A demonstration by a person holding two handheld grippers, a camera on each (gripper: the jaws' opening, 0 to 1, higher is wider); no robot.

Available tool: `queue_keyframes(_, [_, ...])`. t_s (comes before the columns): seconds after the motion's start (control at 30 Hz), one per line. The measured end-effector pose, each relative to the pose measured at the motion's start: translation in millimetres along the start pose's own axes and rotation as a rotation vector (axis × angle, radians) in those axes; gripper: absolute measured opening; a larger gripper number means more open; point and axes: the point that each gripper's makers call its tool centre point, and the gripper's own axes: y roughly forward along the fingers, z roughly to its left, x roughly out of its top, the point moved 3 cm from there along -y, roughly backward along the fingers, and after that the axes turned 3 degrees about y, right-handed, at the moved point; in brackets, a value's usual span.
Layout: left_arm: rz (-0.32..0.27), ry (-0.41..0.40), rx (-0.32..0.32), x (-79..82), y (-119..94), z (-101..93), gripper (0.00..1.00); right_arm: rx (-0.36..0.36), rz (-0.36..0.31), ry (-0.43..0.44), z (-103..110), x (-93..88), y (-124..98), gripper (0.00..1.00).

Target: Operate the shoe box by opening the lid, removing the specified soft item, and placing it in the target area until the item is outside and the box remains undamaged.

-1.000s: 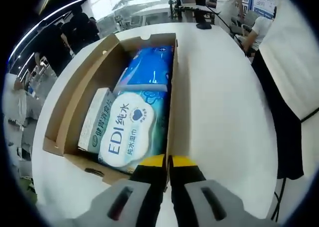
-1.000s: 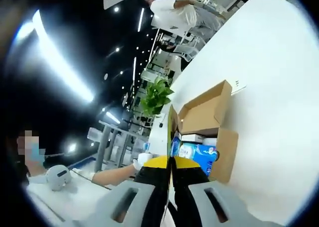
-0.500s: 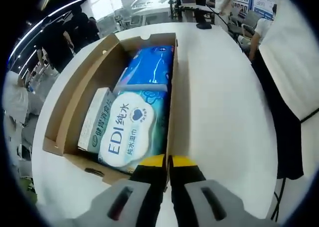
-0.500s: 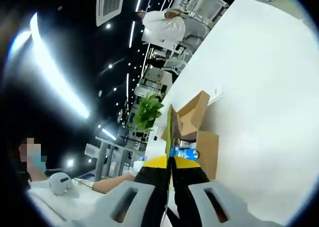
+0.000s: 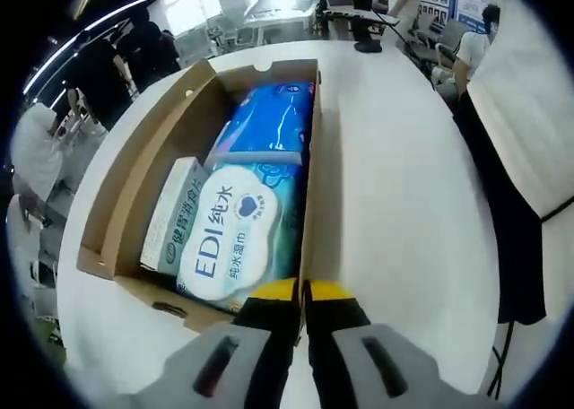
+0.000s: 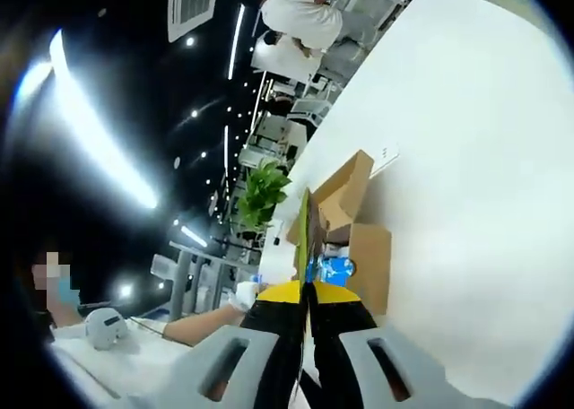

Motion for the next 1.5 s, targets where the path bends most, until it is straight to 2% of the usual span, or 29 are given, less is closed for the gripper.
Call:
queue_keyframes(0.1, [0.0,-0.001,0.0,0.0,-0.1,0.3,0.02,0.013,0.012,0.024,-2.1,-8.1,2.8,0.0])
queue_keyframes(0.2, [0.001,-0.001,0.002,-0.2,-0.3,0.5,0.02,-0.01,0.04,0.035,-8.6,-18.0,3.6,0.0])
queue_keyframes(0.33, [0.001,-0.002,0.002,-0.2,-0.3,0.6,0.02,-0.029,0.037,0.06,-17.5,-20.7,1.0,0.0])
queue_keyframes(0.37, [0.002,-0.002,0.001,-0.3,-0.3,0.7,0.02,-0.033,0.031,0.073,-25.0,-16.6,-2.2,0.0])
queue_keyframes(0.5, [0.003,-0.003,0.0,-0.3,-0.2,0.9,0.02,-0.031,0.036,0.073,-27.2,-20.2,-2.7,0.0])
queue_keyframes(0.63, [0.004,-0.002,0.0,-0.3,-0.2,0.5,0.02,-0.099,0.058,0.065,-43.8,-20.3,-7.0,0.0])
queue_keyframes(0.73, [0.003,-0.003,-0.001,-0.6,-0.3,0.9,0.02,-0.169,0.043,0.056,-58.5,-17.1,-6.1,0.0])
queue_keyframes(1.1, [0.007,-0.007,-0.002,-0.6,0.0,0.9,0.02,-0.27,0.059,0.013,-81.2,-4.1,-2.8,0.0])
queue_keyframes(1.3, [0.012,-0.012,-0.003,-0.6,0.1,1.0,0.02,-0.297,0.077,0.004,-95.0,-7.3,10.0,0.0])
queue_keyframes(1.43, [0.015,-0.012,0.002,-0.9,-0.1,0.6,0.02,-0.37,0.094,-0.026,-107.7,-4.0,22.8,0.0])
queue_keyframes(1.5, [0.017,-0.009,-0.002,-0.9,-0.2,0.7,0.02,-0.358,0.106,-0.038,-107.6,-3.8,29.8,0.0])
